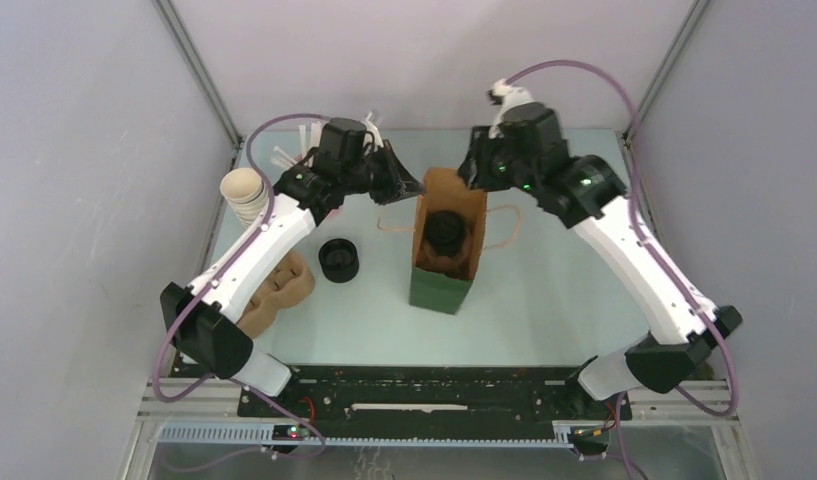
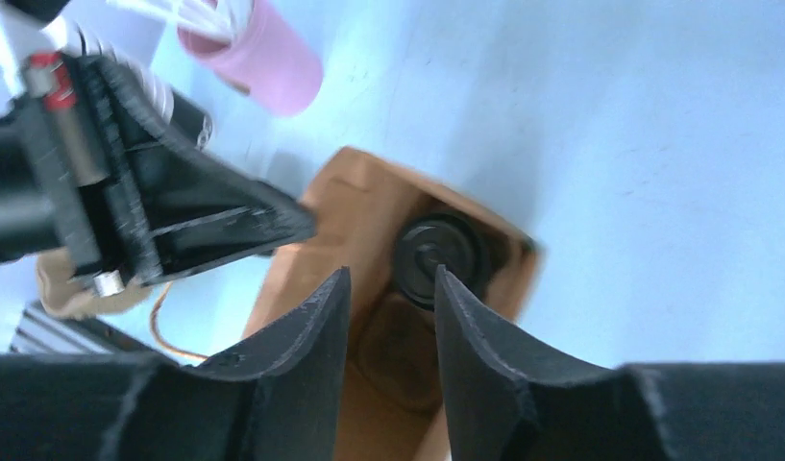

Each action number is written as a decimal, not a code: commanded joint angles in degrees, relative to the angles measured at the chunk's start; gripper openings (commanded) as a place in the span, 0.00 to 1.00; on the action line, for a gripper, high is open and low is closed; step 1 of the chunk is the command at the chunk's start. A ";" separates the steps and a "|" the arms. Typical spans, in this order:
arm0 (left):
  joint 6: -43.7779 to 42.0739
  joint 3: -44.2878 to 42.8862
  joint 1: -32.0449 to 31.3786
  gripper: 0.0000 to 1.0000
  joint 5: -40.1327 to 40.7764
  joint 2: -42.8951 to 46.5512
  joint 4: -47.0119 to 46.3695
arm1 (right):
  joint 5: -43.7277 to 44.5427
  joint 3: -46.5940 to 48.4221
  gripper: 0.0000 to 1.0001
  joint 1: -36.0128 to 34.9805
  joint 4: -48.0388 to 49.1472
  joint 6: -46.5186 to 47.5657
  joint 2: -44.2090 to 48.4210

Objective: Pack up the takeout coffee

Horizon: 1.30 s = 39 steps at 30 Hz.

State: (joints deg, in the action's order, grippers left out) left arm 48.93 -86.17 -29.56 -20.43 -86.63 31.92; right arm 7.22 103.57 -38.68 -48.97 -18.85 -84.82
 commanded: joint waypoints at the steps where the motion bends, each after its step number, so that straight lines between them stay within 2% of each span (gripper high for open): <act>1: -8.09 -6.01 -2.05 0.00 6.25 6.16 -2.11 | -2.17 3.33 0.50 6.06 0.03 -0.39 7.92; 5: -10.04 -4.77 -3.41 0.00 7.13 7.27 -5.20 | -10.66 -0.68 0.60 7.30 4.78 -3.23 12.13; 10: -11.39 -4.04 -3.78 0.00 7.21 7.29 -6.45 | -10.94 -5.63 0.61 7.58 7.93 -6.52 15.13; 16: -11.65 -2.20 -4.10 0.00 6.94 8.45 -7.72 | -12.45 -8.21 0.61 8.79 6.95 -6.79 15.82; 20: -10.45 -0.59 -4.45 0.00 5.94 8.75 -9.20 | -11.92 -10.49 0.62 8.79 7.70 -7.38 16.90; 24: -5.75 -1.79 -4.45 0.00 3.06 5.98 -9.38 | -10.32 -9.80 0.62 9.01 7.02 -7.11 16.98; 29: -1.19 -3.53 -3.75 0.00 0.89 -0.11 -3.25 | -8.96 -8.47 0.62 10.77 5.33 -6.99 16.94; 34: -2.16 -12.33 -2.49 0.00 1.41 -6.09 5.88 | -7.98 -7.12 0.62 11.65 3.66 -6.34 17.74; 36: -2.45 -14.78 -1.54 0.11 2.53 -6.83 8.05 | -7.44 -6.99 0.62 11.79 3.22 -6.16 18.20; 39: -4.59 -19.48 0.06 0.41 4.35 -7.95 13.50 | -7.24 -6.96 0.62 12.17 2.73 -5.66 18.82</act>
State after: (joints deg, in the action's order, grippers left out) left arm 46.19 -97.45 -31.46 -17.98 -95.44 37.89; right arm -1.32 94.11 -27.18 -45.65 -24.99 -68.38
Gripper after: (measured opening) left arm 0.266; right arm 0.619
